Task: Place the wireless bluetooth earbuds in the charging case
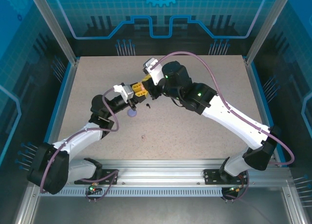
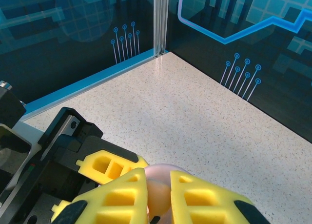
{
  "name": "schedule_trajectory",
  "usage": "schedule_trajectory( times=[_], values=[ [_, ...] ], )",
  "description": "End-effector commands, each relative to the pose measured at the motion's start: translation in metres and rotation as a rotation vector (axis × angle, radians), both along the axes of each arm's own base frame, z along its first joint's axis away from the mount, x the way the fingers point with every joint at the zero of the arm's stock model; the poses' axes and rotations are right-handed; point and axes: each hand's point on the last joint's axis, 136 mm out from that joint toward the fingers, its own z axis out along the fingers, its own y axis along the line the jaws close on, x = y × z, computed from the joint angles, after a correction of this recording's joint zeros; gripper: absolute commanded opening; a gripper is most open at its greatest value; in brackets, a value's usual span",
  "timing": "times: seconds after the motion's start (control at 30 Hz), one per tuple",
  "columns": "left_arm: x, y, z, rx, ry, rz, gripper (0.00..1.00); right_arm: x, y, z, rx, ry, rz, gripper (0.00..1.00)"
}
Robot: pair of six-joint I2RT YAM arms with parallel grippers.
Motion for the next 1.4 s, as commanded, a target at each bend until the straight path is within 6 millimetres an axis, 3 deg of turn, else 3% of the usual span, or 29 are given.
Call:
schedule_trajectory(
  times=[0.0,0.4,0.93,1.0,1.13,1.23,1.37],
  values=[
    [-0.005,0.0,0.023,0.0,-0.081,0.012,0.0,0.003,-0.002,-0.002,0.022,0.009,-0.007,0.14],
    [-0.004,0.001,0.025,-0.004,-0.083,0.018,0.0,-0.001,-0.012,-0.013,0.017,0.028,-0.017,0.13],
    [-0.006,0.001,0.031,-0.022,-0.078,0.011,0.0,-0.016,0.022,-0.033,-0.043,0.06,0.116,0.14],
    [-0.006,0.001,0.031,-0.023,-0.075,0.009,0.0,-0.015,0.021,-0.033,-0.041,0.059,0.105,0.18],
    [-0.005,0.001,0.029,-0.027,-0.067,0.013,0.0,-0.011,0.015,-0.019,-0.013,0.049,0.066,0.37],
    [-0.004,0.002,0.027,-0.031,-0.059,0.017,0.0,-0.007,0.006,0.005,0.043,0.038,0.024,0.55],
    [-0.001,0.003,0.023,-0.045,-0.052,0.027,0.0,-0.007,-0.01,0.042,0.148,0.018,-0.022,0.66]
  ],
)
